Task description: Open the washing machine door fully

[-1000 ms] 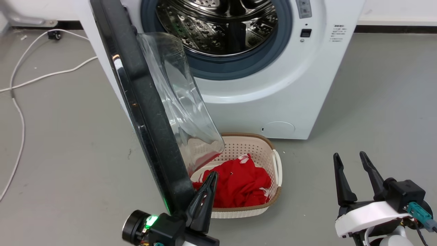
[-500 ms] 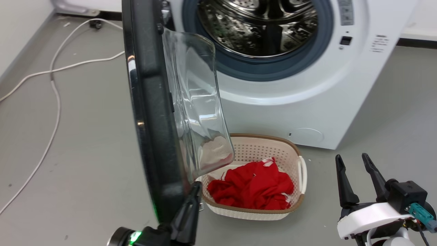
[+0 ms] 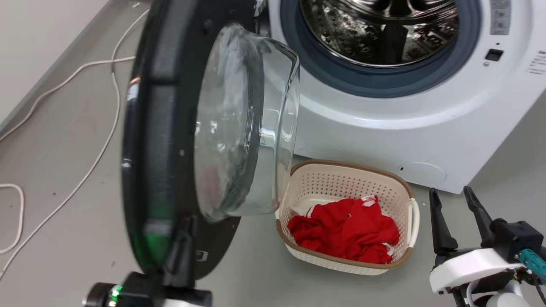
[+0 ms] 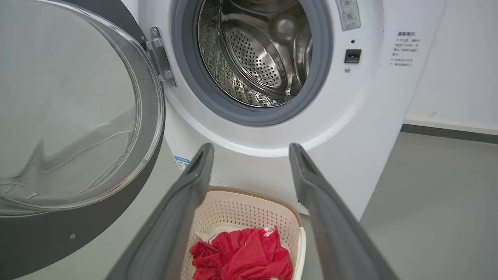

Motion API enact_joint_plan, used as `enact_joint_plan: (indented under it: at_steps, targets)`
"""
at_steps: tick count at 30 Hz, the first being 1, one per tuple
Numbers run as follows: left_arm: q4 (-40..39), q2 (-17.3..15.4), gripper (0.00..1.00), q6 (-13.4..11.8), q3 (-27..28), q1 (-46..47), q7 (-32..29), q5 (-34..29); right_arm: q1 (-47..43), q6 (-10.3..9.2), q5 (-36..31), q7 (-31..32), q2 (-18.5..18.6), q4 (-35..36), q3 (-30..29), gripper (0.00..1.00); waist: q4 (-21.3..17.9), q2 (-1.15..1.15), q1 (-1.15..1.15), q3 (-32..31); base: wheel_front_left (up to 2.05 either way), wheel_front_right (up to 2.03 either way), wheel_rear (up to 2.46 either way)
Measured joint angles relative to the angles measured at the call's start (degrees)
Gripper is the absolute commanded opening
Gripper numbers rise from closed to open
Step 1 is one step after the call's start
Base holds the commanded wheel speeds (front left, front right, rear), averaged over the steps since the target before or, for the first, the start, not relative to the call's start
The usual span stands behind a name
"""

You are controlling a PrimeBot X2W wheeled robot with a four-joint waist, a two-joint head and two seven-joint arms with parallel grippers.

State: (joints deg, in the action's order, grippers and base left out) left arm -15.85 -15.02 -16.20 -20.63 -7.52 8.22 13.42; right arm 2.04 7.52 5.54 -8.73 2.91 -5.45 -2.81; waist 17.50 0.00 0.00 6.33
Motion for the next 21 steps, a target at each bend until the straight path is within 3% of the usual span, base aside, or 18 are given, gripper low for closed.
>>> enact_joint_plan:
  at_steps: [8,21]
  targets:
    - [1.5,-1.4,0.0,-2.5,6.9,1.9,1.0,2.3,0.3,0.0,-0.5,1.2,0.0,0.8,-0.7,1.0,1.1,0.0,0.0,1.6,0.0,0.0,0.0]
    - [10.6,-4.7,0.0,-1.9,18.8,8.9,4.9,8.7,1.4,0.0,-1.1,2.3,0.0,1.7,-1.4,1.0,0.5,0.0,0.0,4.2,0.0,0.0,0.0]
